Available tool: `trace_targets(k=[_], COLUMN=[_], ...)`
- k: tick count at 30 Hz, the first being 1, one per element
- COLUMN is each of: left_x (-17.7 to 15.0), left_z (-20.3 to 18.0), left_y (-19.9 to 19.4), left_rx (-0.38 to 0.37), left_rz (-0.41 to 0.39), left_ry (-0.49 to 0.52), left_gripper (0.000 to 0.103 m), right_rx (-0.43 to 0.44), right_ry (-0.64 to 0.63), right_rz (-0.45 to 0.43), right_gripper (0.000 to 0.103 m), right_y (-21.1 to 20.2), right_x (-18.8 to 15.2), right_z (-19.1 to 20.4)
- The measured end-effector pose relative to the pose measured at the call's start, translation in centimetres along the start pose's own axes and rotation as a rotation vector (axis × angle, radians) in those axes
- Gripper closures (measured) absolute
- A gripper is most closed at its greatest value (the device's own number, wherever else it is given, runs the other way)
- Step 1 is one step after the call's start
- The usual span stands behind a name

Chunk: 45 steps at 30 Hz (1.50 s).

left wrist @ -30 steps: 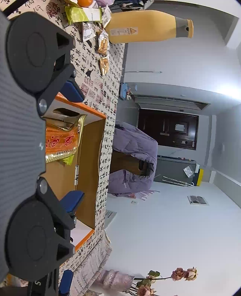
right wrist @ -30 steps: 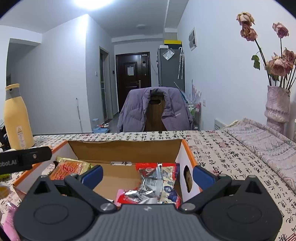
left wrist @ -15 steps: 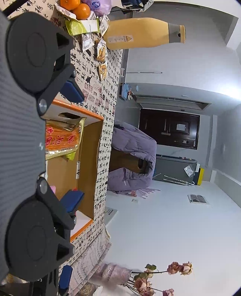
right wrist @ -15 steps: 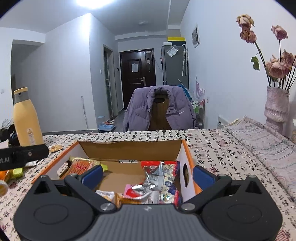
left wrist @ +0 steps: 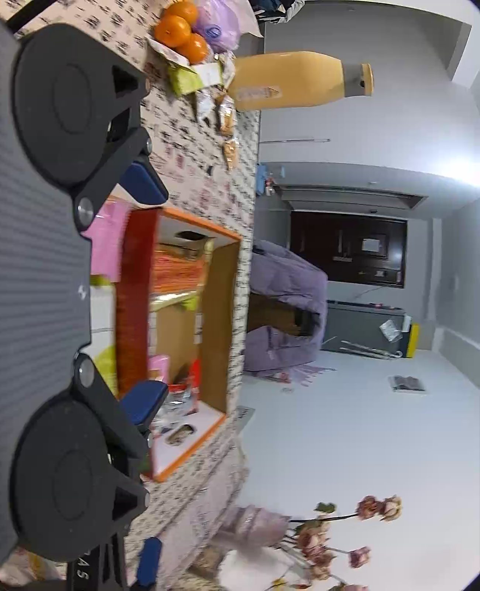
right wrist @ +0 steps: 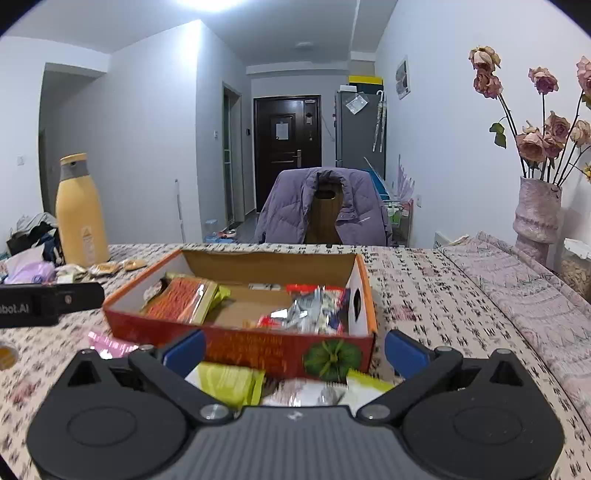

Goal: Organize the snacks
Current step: 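Move both tools back to the snack pile on the table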

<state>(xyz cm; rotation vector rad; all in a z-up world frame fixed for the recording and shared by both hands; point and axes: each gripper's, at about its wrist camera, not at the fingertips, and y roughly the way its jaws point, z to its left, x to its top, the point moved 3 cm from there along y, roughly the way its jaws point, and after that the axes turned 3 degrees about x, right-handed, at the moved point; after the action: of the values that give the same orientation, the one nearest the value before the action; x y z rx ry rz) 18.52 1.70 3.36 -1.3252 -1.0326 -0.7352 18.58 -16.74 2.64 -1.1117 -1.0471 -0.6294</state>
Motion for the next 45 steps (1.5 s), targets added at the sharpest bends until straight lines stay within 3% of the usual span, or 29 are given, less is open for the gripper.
trace_targets(k=[9,18,28,34,36,39,45], left_x=[-5.5,-10.4,-13.2,-13.5,-13.5,-13.6,-13.0], left_z=[-0.4,-1.1,-1.2,-1.2,-1.2,-1.4,-1.4], left_y=[-3.2,-4.5,-5.4,-6.3,-6.7,-7.1,-8.0], left_rx=[0.010,0.014,0.067,0.062,0.047,0.021,-0.003], left_rz=[0.134,0.281,0.338,0.315,0.297,0.274,0.223], left_ry=[0.042,0.080,0.080,0.082,0.090,0.103,0.106], left_gripper=[0.000,0.000,0.002,0.030,0.051,0.059,0.060], right_rx=[0.010,0.003,0.004,0.008,0.008,0.010,0.012], right_ry=[-0.019,0.040,0.067,0.057,0.057,0.053,0.043], right_rz=[0.038,0.079,0.095,0.084,0.085,0.087,0.095], right_gripper=[0.000,0.000,0.000,0.000,0.000,0.000,0.000], right_y=[-3.6,-6.3,-8.2,-9.3,-9.5,-9.7,-9.6], right_x=[-4.9,-8.7,-10.6,-10.8,-11.0,-11.2,-11.4], right_z=[-0.2,-1.1,-0.9,-0.2,0.0,0.3,0.8])
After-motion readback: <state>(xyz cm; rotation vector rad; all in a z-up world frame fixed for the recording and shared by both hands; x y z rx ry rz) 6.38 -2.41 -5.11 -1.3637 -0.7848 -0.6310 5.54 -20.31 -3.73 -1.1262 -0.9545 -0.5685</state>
